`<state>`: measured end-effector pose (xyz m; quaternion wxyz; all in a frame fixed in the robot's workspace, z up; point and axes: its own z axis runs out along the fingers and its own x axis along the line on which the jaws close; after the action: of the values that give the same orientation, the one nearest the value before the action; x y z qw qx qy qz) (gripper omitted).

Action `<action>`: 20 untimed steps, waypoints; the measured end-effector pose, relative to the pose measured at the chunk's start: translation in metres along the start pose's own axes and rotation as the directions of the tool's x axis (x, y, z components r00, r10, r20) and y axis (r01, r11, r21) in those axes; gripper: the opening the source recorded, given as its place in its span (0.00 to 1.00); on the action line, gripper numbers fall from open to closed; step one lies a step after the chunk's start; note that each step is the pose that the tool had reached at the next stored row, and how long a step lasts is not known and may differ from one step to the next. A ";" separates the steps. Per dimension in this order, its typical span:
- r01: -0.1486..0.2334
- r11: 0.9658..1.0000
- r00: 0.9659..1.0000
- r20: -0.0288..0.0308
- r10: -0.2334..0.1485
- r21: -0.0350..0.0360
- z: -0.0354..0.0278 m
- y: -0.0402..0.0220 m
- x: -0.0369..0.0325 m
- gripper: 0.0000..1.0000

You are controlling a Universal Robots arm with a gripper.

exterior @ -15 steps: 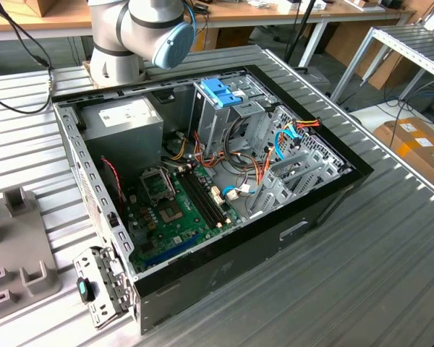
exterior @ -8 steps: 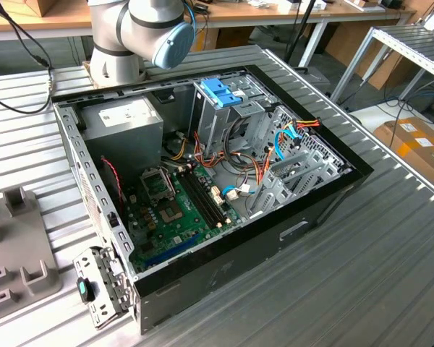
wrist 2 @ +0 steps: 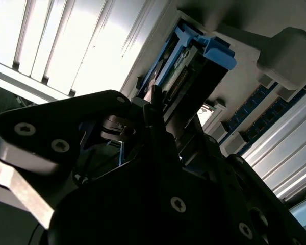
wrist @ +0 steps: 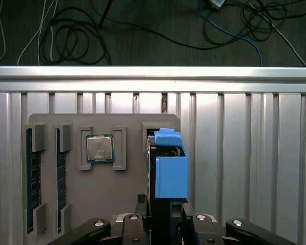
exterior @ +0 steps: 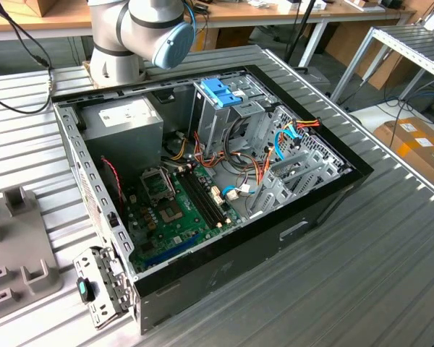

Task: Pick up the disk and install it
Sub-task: 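Pick up the disk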

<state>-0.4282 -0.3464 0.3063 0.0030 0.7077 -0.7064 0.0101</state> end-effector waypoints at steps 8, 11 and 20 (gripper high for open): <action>0.004 1.000 1.000 0.000 -0.004 0.000 -0.0052 -0.0001 0.0001 0.35; 0.004 1.000 1.000 0.000 -0.004 0.000 -0.0108 -0.0001 0.0002 0.35; 0.004 1.000 1.000 0.000 -0.004 0.000 -0.0299 -0.0003 0.0006 0.35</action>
<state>-0.4282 -0.3464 0.3362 0.0030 0.7091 -0.7051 0.0101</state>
